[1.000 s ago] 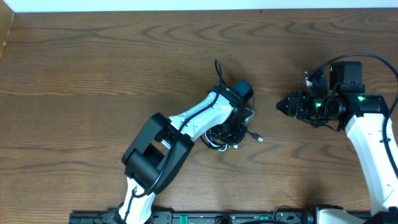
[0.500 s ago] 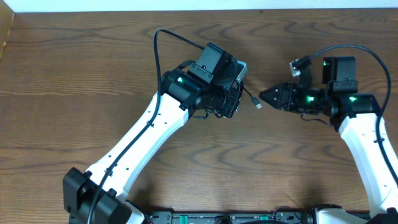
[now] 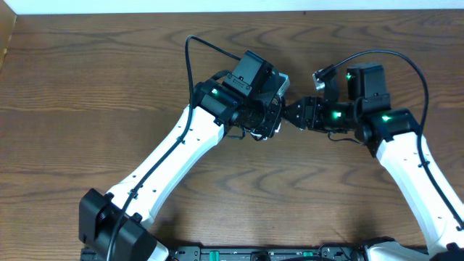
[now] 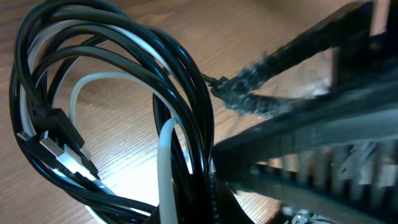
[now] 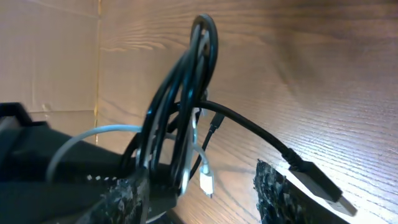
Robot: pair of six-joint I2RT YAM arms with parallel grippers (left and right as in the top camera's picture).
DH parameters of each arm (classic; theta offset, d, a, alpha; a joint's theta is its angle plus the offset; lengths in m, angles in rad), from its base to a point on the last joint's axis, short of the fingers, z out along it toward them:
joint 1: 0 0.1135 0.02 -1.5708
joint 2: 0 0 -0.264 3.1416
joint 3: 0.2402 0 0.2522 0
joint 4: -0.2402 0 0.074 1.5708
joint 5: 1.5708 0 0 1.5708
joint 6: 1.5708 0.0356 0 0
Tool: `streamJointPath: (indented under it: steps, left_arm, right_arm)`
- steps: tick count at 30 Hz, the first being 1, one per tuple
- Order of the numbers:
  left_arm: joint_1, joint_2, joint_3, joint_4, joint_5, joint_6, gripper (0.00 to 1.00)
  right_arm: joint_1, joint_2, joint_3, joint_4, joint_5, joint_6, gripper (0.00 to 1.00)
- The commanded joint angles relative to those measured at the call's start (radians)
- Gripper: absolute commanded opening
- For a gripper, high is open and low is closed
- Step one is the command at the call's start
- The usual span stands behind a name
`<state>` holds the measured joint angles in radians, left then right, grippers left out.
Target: Untangle cables
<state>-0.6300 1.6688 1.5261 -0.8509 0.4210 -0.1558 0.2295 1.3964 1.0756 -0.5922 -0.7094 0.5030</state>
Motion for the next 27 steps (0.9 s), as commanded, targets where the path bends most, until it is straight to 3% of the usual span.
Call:
streamJointPath:
  steps: [1, 11, 15, 17, 19, 21, 27]
  left_arm:
    - [0.002, -0.001, 0.003, 0.016, 0.016, -0.038, 0.07]
    - [0.002, -0.001, 0.003, 0.034, 0.067, -0.049, 0.07]
    - [0.010, -0.003, 0.003, 0.037, 0.066, -0.049, 0.07]
    - [0.027, -0.007, 0.004, 0.038, 0.066, -0.049, 0.07]
    - [0.053, -0.019, 0.004, 0.038, 0.066, -0.049, 0.08]
    - [0.088, -0.038, 0.004, 0.037, 0.066, -0.049, 0.08]
    - [0.218, -0.104, 0.004, 0.021, 0.057, -0.048, 0.08]
  right_arm:
    - [0.015, 0.032, -0.005, 0.005, 0.027, 0.036, 0.50]
    - [0.032, 0.158, -0.005, 0.112, 0.055, 0.043, 0.48]
    - [0.032, 0.199, -0.005, 0.093, 0.119, 0.042, 0.42]
    - [0.032, 0.221, -0.005, 0.049, 0.180, 0.040, 0.32]
    - [0.031, 0.241, -0.005, -0.002, 0.251, 0.039, 0.13]
    - [0.022, 0.256, -0.005, -0.049, 0.312, 0.039, 0.01]
    - [-0.035, 0.263, -0.005, -0.117, 0.371, -0.019, 0.01]
